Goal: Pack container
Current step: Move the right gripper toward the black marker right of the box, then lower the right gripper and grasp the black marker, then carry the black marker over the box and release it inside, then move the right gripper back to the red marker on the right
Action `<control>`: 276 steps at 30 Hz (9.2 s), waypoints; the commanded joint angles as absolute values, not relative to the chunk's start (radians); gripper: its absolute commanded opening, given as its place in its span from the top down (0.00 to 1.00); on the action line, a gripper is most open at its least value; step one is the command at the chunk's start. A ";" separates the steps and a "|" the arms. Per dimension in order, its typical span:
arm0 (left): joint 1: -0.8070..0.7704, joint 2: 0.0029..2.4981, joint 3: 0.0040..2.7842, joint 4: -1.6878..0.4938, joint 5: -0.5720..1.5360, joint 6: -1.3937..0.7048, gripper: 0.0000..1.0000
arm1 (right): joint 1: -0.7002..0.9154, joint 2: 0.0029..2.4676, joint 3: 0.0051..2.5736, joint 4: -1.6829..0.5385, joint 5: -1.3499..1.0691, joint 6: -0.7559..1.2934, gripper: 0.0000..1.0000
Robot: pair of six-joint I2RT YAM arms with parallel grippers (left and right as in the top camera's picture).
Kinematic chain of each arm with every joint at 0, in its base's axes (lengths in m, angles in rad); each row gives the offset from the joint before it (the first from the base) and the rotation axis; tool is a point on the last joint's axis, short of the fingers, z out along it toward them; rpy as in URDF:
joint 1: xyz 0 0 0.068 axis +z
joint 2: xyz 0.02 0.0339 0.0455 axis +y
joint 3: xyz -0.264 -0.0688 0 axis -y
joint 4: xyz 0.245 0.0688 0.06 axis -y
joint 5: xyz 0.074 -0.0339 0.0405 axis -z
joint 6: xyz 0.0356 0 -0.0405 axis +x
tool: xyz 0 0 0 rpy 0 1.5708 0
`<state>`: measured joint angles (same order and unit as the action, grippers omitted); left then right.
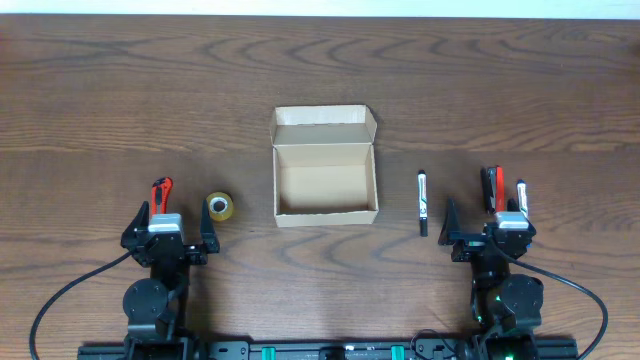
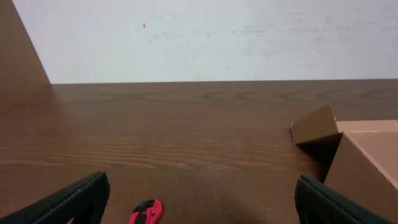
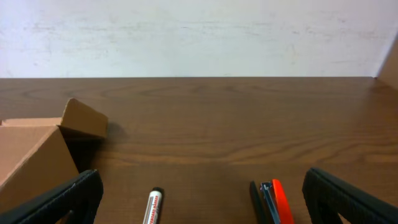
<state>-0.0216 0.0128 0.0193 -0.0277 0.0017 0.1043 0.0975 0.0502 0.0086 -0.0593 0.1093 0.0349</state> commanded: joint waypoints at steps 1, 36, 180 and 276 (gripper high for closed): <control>-0.023 0.004 0.005 -0.077 0.017 0.097 0.05 | 0.105 0.042 0.006 -0.063 0.123 0.048 0.01; -0.023 0.004 0.005 -0.077 0.017 0.097 0.05 | 0.105 0.042 0.006 -0.061 0.124 0.048 0.01; -0.023 0.004 0.005 -0.077 0.017 0.097 0.05 | 0.550 1.852 1.770 -1.290 -0.217 -1.255 0.99; -0.023 0.004 0.005 -0.077 0.017 0.097 0.05 | -0.262 1.755 1.069 -0.743 -0.035 -0.141 0.01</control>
<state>-0.0216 0.0105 0.0216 -0.0296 0.0044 0.1043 -0.2543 1.7477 1.1038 -0.7746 -0.0246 -0.1715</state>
